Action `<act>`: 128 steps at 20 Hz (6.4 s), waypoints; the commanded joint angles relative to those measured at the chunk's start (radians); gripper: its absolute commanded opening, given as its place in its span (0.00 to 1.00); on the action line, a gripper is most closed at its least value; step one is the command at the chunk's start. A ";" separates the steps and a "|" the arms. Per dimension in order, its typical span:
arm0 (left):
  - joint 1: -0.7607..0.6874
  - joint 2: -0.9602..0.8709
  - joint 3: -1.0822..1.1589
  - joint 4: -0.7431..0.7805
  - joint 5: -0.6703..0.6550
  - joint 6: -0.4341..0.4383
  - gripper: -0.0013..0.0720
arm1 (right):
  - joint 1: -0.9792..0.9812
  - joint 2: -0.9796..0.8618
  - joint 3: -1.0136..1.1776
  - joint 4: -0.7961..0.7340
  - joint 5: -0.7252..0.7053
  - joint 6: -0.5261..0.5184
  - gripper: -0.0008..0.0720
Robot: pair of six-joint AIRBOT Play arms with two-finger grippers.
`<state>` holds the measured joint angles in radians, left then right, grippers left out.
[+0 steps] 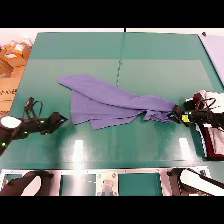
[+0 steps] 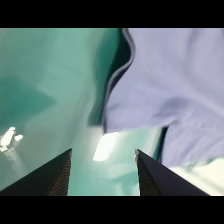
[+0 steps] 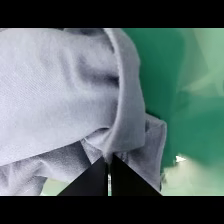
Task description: Fold the shirts.
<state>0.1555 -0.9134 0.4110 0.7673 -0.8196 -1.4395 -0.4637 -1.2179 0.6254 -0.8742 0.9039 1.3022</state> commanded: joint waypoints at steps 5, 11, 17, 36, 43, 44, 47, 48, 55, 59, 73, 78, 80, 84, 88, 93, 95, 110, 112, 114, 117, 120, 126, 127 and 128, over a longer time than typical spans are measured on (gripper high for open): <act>-0.148 -0.197 -0.036 -0.169 0.206 0.034 0.64 | 0.001 -0.002 0.002 0.003 -0.002 -0.005 0.03; -0.148 -0.306 -0.035 -0.449 0.209 0.269 0.62 | 0.001 -0.002 0.002 0.003 -0.002 -0.005 0.03; -0.146 -0.295 -0.005 -0.327 0.133 0.298 0.05 | 0.001 -0.002 0.014 0.002 0.034 -0.005 0.03; 0.031 0.152 1.668 0.145 -0.286 0.078 0.05 | 0.000 0.544 1.127 0.349 0.098 0.172 0.03; 0.031 0.150 1.729 0.322 -0.349 0.023 0.05 | 0.000 0.564 1.326 0.134 0.099 0.271 0.03; 0.031 0.148 1.685 0.348 -0.343 0.023 0.05 | 0.000 0.558 1.320 0.106 0.100 0.272 0.03; 0.031 0.112 1.505 0.376 -0.350 0.017 0.05 | 0.001 0.504 1.214 0.105 0.115 0.271 0.02; 0.031 0.083 1.443 0.376 -0.352 0.015 0.05 | 0.002 0.476 1.146 0.108 0.123 0.261 0.02; 0.008 -0.319 0.993 0.099 -0.261 0.222 0.05 | 0.150 0.162 0.556 0.107 -0.119 0.078 0.02; -0.073 -0.621 0.934 0.060 -0.099 0.289 0.05 | 0.213 -0.188 0.546 0.135 -0.246 0.047 0.03; -0.043 -0.753 1.142 0.174 -0.135 0.259 0.05 | 0.116 -0.486 0.939 0.040 0.068 0.039 0.02; -0.032 -0.753 1.142 0.304 -0.406 0.214 0.05 | 0.093 -0.420 0.838 -0.117 0.279 0.024 0.02; -0.032 -0.753 1.141 0.335 -0.494 0.208 0.05 | 0.089 -0.366 0.740 -0.192 0.270 0.029 0.02; -0.035 -0.753 1.022 0.354 -0.470 0.183 0.05 | 0.074 -0.337 0.595 -0.241 0.233 0.029 0.02; -0.039 -0.753 0.902 0.341 -0.377 0.184 0.05 | 0.076 -0.337 0.515 -0.235 0.184 0.029 0.03; -0.039 -0.753 0.901 0.197 -0.353 0.218 0.08 | 0.073 -0.337 0.528 -0.213 0.190 0.029 0.26; -0.035 -0.752 0.908 0.207 -0.443 0.217 0.73 | 0.052 -0.337 0.578 -0.260 0.262 0.052 0.57; 0.003 -0.150 0.406 0.343 -0.467 0.078 0.05 | -0.055 0.197 -0.010 -0.489 0.503 0.468 0.19; 0.003 0.016 0.264 0.343 -0.407 0.043 0.05 | -0.055 0.208 -0.119 -0.468 0.502 0.467 0.35; 0.003 0.139 0.158 0.343 -0.404 -0.002 0.07 | -0.055 0.208 -0.197 -0.462 0.479 0.451 0.44; 0.003 0.184 0.084 0.300 -0.396 -0.026 0.75 | -0.055 0.208 -0.270 -0.333 0.404 0.343 0.44; 0.003 0.184 0.027 0.260 -0.385 -0.027 0.75 | -0.055 0.207 -0.315 -0.219 0.321 0.308 0.44; 0.003 0.184 -0.111 0.116 -0.339 -0.016 0.75 | -0.055 0.207 -0.326 -0.180 0.275 0.262 0.44; -0.002 0.184 -0.138 0.077 -0.316 0.001 0.75 | -0.055 0.207 -0.326 -0.180 0.275 0.259 0.44; -0.035 0.184 -0.164 0.056 -0.276 0.000 0.75 | -0.055 0.207 -0.325 -0.180 0.275 0.259 0.44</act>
<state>0.1490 -0.7319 0.3149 0.9165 -1.1564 -1.4574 -0.5198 -1.0103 0.3054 -1.0641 1.2694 1.5829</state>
